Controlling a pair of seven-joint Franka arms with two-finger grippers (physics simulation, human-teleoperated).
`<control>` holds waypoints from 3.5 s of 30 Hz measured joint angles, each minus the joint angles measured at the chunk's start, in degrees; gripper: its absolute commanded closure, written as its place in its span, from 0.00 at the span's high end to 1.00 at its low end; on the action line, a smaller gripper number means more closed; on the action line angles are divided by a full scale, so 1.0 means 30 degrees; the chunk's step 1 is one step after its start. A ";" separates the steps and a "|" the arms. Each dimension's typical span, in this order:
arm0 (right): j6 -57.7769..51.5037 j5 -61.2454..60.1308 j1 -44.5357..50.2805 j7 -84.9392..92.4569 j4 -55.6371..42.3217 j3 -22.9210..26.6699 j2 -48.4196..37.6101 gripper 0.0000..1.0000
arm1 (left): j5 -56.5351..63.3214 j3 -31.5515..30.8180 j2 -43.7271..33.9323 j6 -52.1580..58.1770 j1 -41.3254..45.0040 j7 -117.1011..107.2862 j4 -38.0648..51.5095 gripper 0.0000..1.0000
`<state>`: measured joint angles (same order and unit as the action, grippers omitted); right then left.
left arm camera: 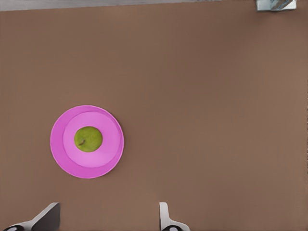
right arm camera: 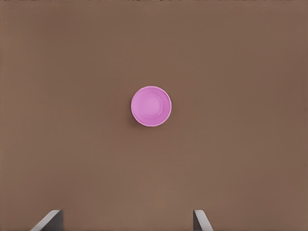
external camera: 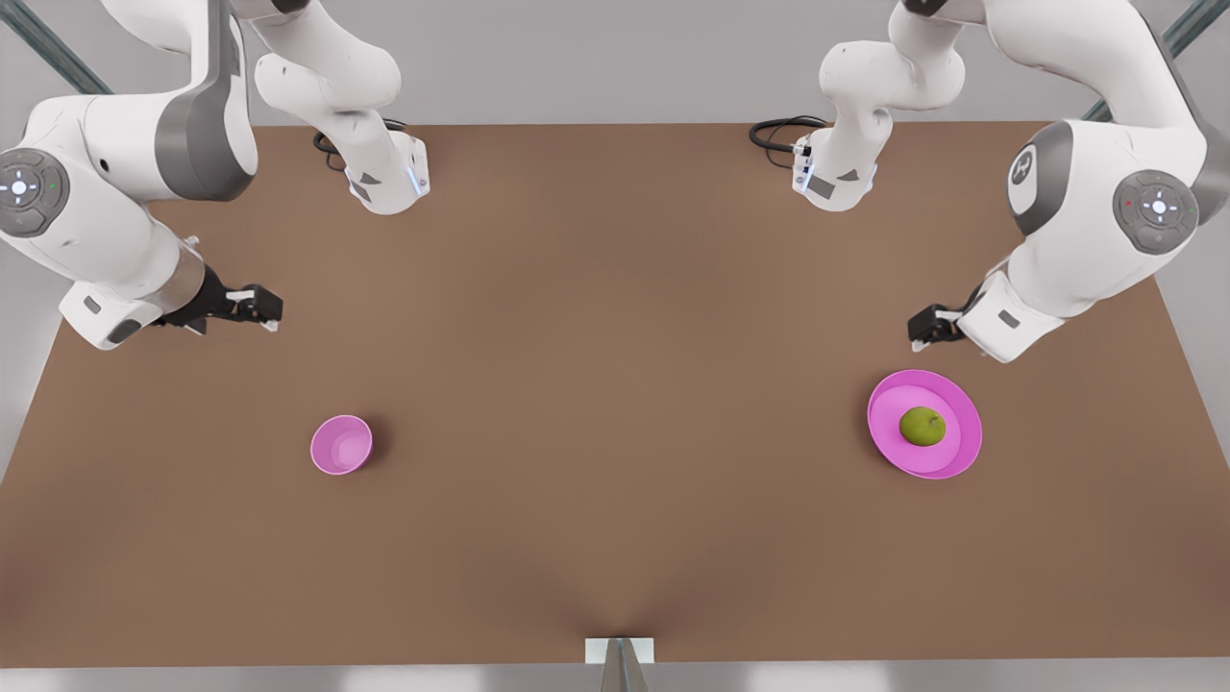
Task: Use the left arm to pick up the apple from the plate, transfer it to the gripper of the right arm, and then use the right arm to place it into the bowl
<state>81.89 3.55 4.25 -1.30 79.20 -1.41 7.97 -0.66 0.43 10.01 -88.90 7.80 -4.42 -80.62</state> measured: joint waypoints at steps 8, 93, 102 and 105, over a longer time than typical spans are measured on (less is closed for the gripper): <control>0.0249 0.0010 -0.0013 -0.0078 0.0005 0.0000 0.0000 1.00 | -0.1687 0.4585 0.1282 -0.6110 -0.0590 0.1080 -0.6837 1.00; 0.9922 -2.0180 -0.0312 0.1395 0.2078 -0.2870 0.7864 1.00 | -2.6003 -0.7114 1.0912 -1.4858 0.1848 3.4276 0.0291 0.82; 1.2276 -2.8132 -0.0211 0.5709 0.2215 -0.4252 1.0271 1.00 | -2.8064 -0.7167 1.2048 -1.5500 0.2586 4.1641 0.1020 0.83; 1.2458 -2.9236 -0.0169 0.7237 0.2235 -0.4799 1.0676 1.00 | -2.8576 -0.7168 1.2161 -1.5750 0.2912 4.3401 0.1022 0.83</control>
<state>119.26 -84.16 3.74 20.41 85.91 -15.81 40.00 -86.39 -21.08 46.49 -136.15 16.54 125.79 -77.55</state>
